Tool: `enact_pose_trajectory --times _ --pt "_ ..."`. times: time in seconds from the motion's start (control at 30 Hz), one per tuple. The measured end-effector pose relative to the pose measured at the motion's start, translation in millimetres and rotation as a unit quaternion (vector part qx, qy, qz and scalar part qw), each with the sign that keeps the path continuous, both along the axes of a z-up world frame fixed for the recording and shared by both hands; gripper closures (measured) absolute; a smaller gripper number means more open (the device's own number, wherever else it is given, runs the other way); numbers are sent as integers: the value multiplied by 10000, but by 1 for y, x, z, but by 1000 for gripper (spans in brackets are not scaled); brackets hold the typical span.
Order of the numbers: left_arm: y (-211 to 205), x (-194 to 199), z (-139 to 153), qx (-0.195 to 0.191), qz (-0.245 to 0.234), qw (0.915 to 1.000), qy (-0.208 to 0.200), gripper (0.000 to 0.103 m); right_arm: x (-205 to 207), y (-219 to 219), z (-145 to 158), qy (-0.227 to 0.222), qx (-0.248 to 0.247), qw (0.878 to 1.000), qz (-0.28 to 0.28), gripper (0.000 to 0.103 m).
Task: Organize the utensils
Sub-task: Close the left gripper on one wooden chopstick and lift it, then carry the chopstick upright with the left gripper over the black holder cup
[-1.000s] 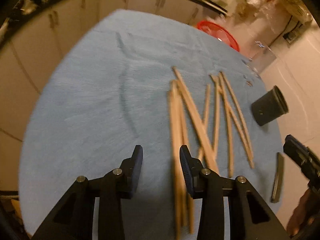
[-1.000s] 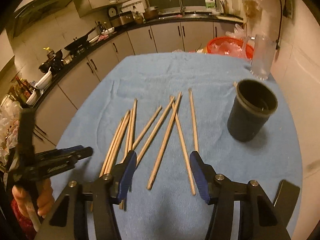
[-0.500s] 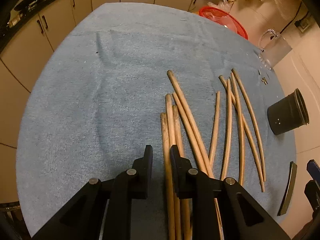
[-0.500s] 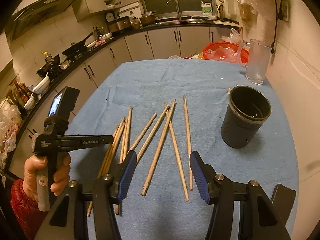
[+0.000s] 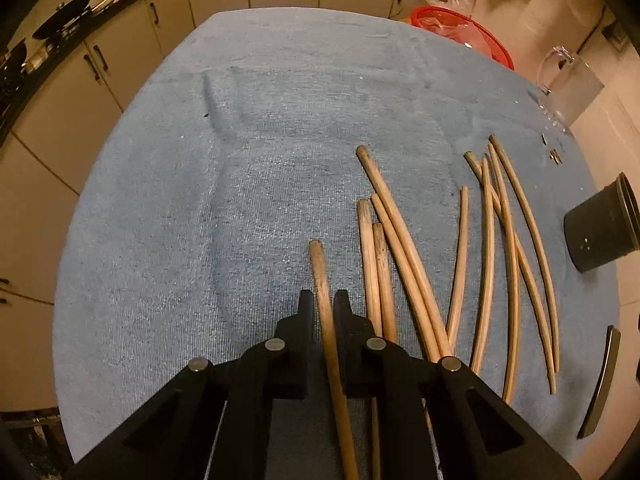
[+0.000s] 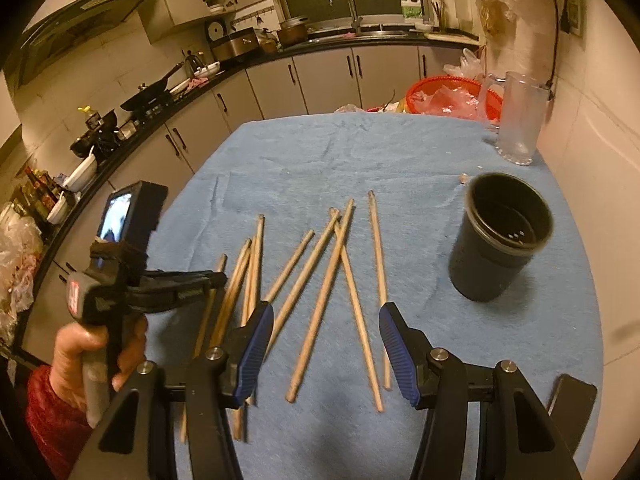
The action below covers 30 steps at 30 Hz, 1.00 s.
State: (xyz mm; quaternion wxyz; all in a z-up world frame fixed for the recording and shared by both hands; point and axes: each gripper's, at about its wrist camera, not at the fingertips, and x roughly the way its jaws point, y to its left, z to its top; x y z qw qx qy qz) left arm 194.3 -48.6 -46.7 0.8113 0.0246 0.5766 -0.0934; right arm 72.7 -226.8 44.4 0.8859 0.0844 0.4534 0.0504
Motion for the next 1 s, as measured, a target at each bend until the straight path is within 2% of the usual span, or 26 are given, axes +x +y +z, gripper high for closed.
enact_pose_trajectory --times 0.2,0.27,0.33,0.47,0.53,0.63,0.7,0.93,1.0 --pt "23 -14 -3 -223 84 9997 -6 94 56 7 -17 488 1 9988 -38 66" --pt "28 -15 -2 -278 45 9996 16 94 79 7 -30 712 32 9974 -122 66" --pt "35 -17 -1 -366 9 9993 43 94 98 6 -40 867 -54 9959 -244 73" --pt "41 -17 0 -387 -91 9992 42 94 130 -1 -58 1110 -38 9927 -474 73" --pt "42 -10 -2 -357 -138 9993 20 94 140 -3 -68 1252 16 9908 -523 73" --pt "46 -7 -3 -404 -169 9990 58 94 148 -2 -77 1359 -160 9889 -581 75" --pt "48 1 -1 -435 -167 9989 89 94 154 -6 -83 1414 -98 9880 -612 83" --pt "35 19 -2 -304 -140 9994 83 94 168 -7 -93 1441 -172 9875 -609 86" --pt "33 23 -2 -298 -123 9995 -7 95 168 -5 -91 1338 -340 9890 -534 94"
